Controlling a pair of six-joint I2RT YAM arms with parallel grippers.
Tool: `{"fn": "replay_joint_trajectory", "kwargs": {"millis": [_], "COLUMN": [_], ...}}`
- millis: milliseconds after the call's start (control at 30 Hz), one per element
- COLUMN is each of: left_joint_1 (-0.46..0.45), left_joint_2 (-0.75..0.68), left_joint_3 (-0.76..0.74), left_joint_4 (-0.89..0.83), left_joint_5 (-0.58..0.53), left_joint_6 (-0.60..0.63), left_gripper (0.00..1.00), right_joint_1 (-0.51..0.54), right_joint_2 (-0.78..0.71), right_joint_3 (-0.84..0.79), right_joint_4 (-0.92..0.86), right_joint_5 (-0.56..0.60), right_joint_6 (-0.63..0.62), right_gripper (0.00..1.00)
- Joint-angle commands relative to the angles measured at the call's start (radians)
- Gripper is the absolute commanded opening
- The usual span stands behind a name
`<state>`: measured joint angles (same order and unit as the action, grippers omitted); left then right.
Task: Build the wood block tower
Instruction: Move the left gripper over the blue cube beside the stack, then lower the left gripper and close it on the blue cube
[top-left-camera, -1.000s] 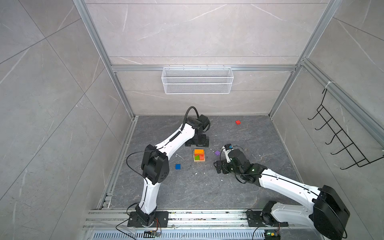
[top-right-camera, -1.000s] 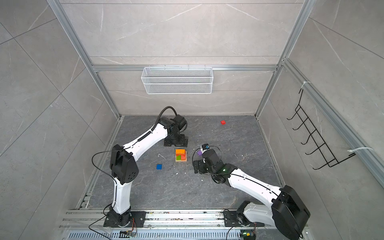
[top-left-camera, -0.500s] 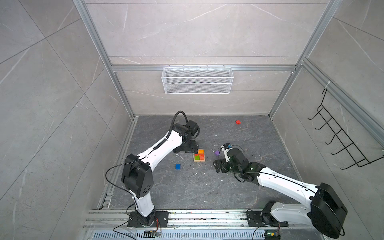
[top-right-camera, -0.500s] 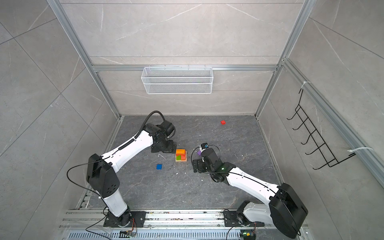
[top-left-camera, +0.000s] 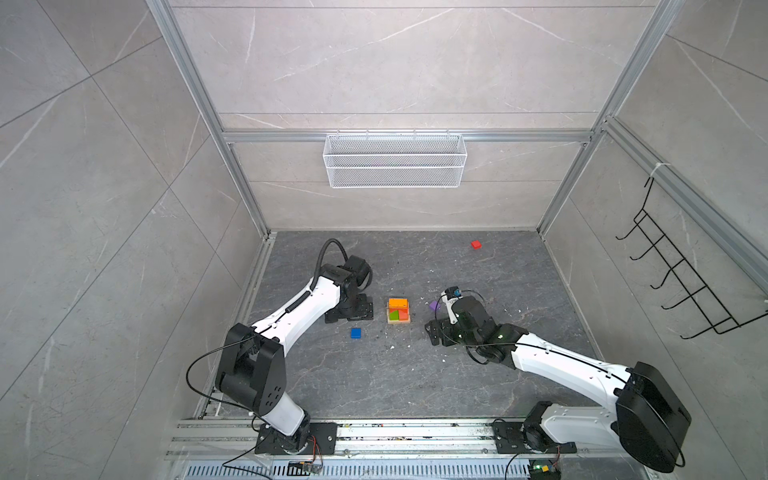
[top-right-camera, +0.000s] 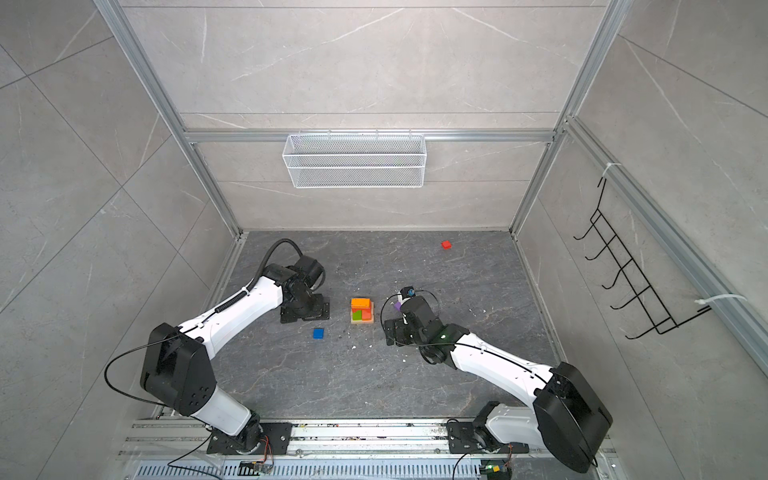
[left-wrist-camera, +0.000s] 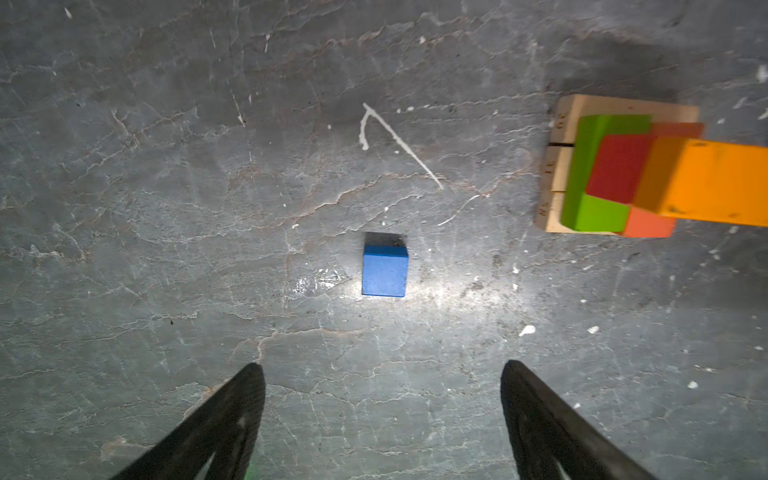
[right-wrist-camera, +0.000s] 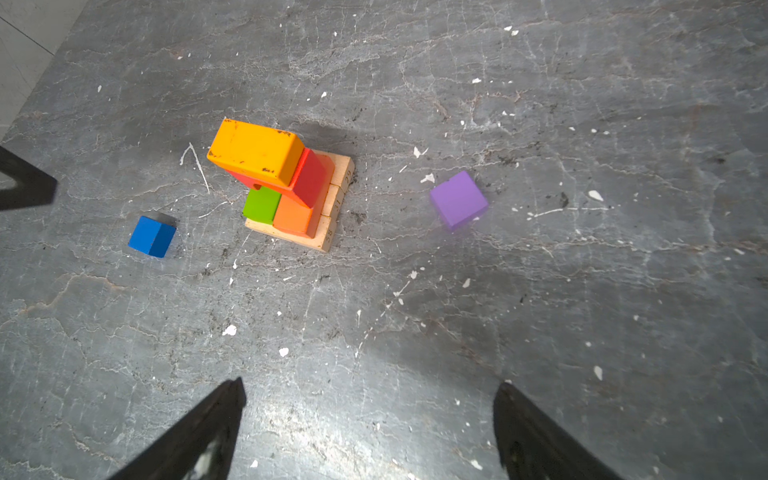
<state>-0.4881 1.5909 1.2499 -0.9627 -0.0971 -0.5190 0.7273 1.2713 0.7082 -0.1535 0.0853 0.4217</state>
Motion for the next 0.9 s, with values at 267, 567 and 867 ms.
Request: {"fn": "replay_joint_trajectory", "kwargs": {"millis": [267, 567, 867], "left_joint_1": [0.031, 0.038, 0.04], "left_joint_2": [0.082, 0.155, 0.204], "left_joint_3": [-0.072, -0.089, -0.096], "left_joint_4": [0.109, 0.151, 0.182], "left_joint_5": [0.082, 0.085, 0.097], "left_joint_6": [0.019, 0.021, 0.025], "left_gripper": [0.79, 0.7, 0.65], "right_joint_1": [0.007, 0.007, 0.008], "right_joint_2": [0.014, 0.014, 0.018], "right_joint_3": [0.046, 0.045, 0.047], "right_joint_4": [0.008, 0.004, 0.003], "right_joint_5": [-0.024, -0.016, -0.017], "right_joint_6": [0.012, 0.022, 0.023], "right_gripper": [0.93, 0.93, 0.93]}}
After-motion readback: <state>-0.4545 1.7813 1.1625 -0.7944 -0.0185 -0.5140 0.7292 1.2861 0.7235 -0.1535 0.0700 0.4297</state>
